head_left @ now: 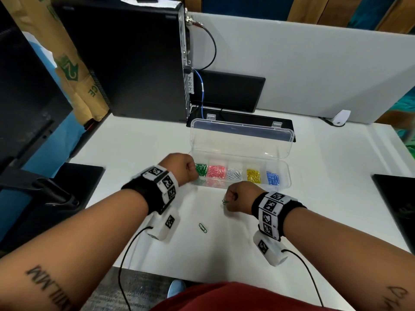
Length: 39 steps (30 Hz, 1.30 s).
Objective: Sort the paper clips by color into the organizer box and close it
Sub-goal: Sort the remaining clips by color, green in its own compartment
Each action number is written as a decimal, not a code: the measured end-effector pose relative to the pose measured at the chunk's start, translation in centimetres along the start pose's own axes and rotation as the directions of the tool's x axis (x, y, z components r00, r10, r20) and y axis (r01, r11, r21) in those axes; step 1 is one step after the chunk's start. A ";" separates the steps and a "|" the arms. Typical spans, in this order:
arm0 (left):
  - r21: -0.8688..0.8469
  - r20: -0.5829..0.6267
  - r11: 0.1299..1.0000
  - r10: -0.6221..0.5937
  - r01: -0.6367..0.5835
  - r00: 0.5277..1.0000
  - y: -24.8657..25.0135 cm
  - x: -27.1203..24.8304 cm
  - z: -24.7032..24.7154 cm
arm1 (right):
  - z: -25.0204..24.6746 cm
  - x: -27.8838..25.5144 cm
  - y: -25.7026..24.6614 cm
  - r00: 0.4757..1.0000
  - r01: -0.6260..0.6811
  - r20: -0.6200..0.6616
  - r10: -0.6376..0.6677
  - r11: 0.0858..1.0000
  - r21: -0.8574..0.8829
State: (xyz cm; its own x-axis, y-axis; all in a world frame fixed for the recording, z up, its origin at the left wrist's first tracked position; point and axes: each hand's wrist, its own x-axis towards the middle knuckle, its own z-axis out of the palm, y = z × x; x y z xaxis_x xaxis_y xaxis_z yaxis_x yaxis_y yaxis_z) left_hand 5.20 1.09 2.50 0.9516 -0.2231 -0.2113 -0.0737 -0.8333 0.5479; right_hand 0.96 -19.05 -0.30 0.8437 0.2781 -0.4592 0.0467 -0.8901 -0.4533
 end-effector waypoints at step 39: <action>-0.304 -0.055 0.946 -0.138 0.115 0.989 -1.8 1.7 -0.3 | 3.7 0.8 -4.1 0.983 -0.004 0.180 0.045 0.975 -0.221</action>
State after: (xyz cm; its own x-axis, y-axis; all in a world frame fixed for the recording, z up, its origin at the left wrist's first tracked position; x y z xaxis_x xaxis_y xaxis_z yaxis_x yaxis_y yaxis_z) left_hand 7.02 2.38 1.40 0.9677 -0.0781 -0.2399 0.1303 -0.6595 0.7403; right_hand -0.51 -13.87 -1.62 0.7346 0.2986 -0.6092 0.1608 -0.9490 -0.2712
